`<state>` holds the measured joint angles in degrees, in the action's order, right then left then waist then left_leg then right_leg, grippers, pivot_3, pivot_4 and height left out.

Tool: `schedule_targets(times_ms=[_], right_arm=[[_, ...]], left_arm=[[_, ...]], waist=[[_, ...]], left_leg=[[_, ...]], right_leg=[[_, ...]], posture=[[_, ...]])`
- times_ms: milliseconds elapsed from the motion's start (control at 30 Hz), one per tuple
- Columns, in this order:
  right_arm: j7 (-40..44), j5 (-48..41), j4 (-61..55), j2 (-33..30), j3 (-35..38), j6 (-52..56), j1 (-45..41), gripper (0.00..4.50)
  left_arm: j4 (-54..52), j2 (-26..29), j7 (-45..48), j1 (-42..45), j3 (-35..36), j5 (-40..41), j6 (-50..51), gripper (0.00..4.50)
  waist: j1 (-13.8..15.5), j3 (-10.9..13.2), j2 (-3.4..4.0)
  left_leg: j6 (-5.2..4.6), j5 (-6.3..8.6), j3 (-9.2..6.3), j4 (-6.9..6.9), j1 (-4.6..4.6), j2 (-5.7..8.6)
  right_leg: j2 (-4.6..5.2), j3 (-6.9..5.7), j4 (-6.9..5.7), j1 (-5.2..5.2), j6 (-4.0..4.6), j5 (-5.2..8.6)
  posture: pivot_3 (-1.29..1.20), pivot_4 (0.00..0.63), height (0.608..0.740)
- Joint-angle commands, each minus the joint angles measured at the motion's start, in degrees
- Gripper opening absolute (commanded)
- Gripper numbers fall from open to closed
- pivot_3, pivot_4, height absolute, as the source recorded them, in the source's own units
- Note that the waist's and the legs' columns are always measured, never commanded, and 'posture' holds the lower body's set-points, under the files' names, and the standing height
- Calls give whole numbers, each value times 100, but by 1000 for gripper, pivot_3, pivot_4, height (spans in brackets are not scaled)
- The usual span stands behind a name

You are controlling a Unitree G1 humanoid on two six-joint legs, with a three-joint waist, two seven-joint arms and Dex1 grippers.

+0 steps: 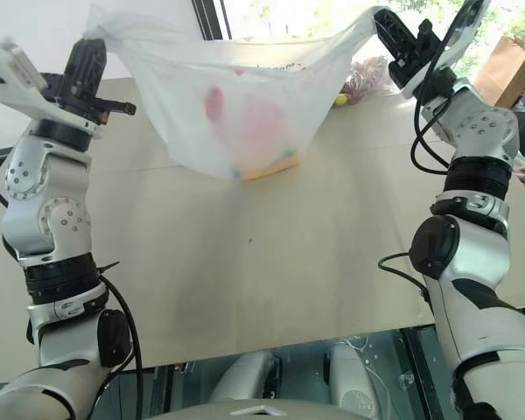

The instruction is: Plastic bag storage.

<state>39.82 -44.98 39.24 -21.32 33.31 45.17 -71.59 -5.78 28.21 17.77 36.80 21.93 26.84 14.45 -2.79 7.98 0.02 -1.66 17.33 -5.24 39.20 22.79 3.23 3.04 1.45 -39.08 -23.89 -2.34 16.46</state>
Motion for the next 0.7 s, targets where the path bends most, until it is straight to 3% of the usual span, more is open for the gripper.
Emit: schedule_targets(times_ms=[33,100,233,333,400,433,533,600,700], right_arm=[[255,-172,-475,-128,-135,11,45,18],[456,-53,-576,-178,-370,17,267,900],[978,-125,-1451,-385,-918,344,809,2814],[1218,-324,-2046,-592,-1116,681,1158,4363],[1535,-514,-2371,-812,-1221,1004,1411,4500],[1661,-596,-2485,-897,-1260,1116,1503,4500],[1814,-967,-2640,-1061,-1055,1318,1702,4500],[1821,-1321,-2559,-1097,-712,1417,1750,4500],[1661,-1290,-2288,-1093,-368,1070,2137,4500]], left_arm=[[-44,148,-32,-70,116,-146,-178,0],[-62,166,-47,-195,162,-179,-167,0],[-720,412,-168,-409,210,27,515,1786],[-1298,549,-152,-513,570,937,1277,3249],[-1527,706,-12,-698,1000,1795,1791,4309],[-1585,770,11,-773,1167,2118,1980,4471],[-1897,901,180,-1559,1575,2882,2476,4471],[-2137,930,347,-2288,1649,2925,2575,4471],[-2290,870,613,-3743,1181,1896,2194,4471]], waist=[[6,0,0],[14,-1,-1],[28,-1,-1],[29,0,-1],[31,0,-1],[29,0,-1],[13,-1,-1],[4,-1,3],[46,-5,0]], left_leg=[[0,0,-1,0,0,0],[0,0,-1,1,0,0],[0,0,-2,4,0,1],[0,0,-5,6,4,0],[0,0,-6,5,4,0],[0,0,-6,5,4,-1],[0,0,-5,4,-3,-5],[-1,0,2,2,-16,-5],[-1,1,2,0,-19,-6]], right_leg=[[0,-1,0,0,0,0],[1,-1,0,1,0,0],[1,-2,0,2,0,0],[2,-1,0,0,0,0],[2,-1,1,1,0,0],[2,-2,1,1,0,0],[-1,-1,1,4,0,0],[-2,12,-2,10,0,0],[-4,13,-3,11,0,0]], posture=[[0,150,740],[0,150,740],[0,150,740],[0,150,740],[0,150,740],[0,150,740],[0,150,740],[0,150,740],[0,150,740]])
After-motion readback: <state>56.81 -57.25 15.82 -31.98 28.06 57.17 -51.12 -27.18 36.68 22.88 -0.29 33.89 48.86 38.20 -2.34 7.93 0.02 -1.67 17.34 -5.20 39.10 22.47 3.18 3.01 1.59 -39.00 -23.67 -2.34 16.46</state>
